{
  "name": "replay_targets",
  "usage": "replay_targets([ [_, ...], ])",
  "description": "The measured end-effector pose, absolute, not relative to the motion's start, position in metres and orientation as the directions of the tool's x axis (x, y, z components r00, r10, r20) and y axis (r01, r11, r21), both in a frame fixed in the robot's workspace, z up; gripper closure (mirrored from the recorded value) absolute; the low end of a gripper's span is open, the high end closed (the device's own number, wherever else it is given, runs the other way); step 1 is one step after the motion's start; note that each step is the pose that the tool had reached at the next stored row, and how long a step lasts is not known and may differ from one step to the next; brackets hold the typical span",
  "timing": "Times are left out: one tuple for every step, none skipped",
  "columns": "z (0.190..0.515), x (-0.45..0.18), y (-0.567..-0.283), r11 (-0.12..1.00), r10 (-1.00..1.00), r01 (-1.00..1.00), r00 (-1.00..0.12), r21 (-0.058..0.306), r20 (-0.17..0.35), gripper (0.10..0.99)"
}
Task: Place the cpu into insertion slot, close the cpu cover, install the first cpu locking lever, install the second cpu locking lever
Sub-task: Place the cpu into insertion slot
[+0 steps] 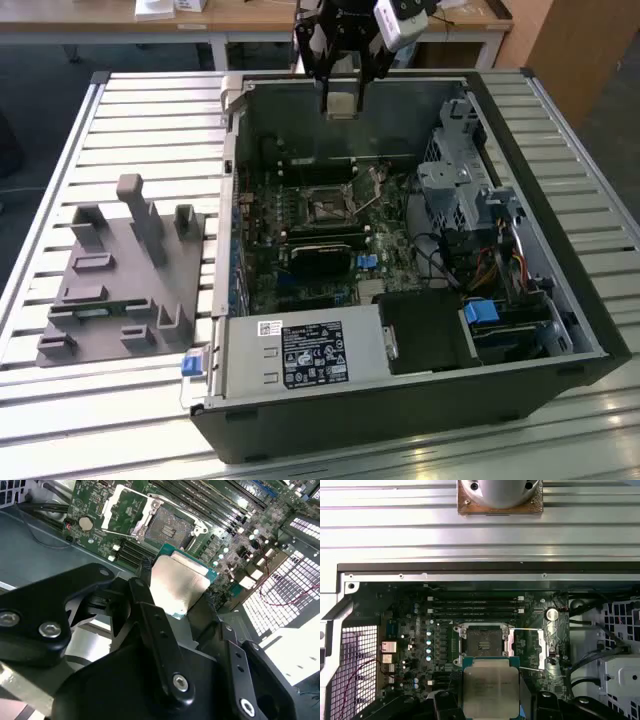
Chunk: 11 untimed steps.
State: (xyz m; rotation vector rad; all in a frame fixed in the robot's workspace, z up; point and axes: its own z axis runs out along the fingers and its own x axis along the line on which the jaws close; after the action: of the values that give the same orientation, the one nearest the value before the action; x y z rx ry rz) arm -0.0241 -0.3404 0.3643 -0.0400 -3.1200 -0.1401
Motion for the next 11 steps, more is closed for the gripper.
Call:
replay_targets([
  [0.3643,-0.0241,-0.3404,0.996,0.025,0.026,-1.0,0.089,0.019,0.549],
  [0.3643,-0.0241,-0.3404,0.996,0.025,0.026,-1.0,0.089,0.019,0.549],
  [0.3643,-0.0241,-0.3404,0.996,0.025,0.026,-1.0,0.089,0.019,0.549],
  [0.3644,-0.0241,-0.3404,0.996,0.025,0.026,-1.0,0.089,0.019,0.549],
  [0.3643,-0.0241,-0.3404,0.996,0.025,0.026,-1.0,0.089,0.019,0.549],
  [0.3643,-0.0241,-0.3404,0.996,0.025,0.027,-1.0,0.089,0.019,0.549],
  [0.3643,-0.0241,-0.3404,0.996,0.026,0.028,-0.999,0.089,0.019,0.549],
  [0.3643,-0.0241,-0.3404,0.995,0.031,0.032,-0.999,0.089,0.019,0.549],
  [0.3643,-0.0241,-0.3404,0.995,0.037,0.038,-0.999,0.089,0.019,0.549],
  [0.3643,-0.0241,-0.3404,0.995,0.043,0.044,-0.999,0.089,0.019,0.549],
  [0.3643,-0.0241,-0.3404,0.995,0.048,0.05,-0.999,0.089,0.019,0.549],
])
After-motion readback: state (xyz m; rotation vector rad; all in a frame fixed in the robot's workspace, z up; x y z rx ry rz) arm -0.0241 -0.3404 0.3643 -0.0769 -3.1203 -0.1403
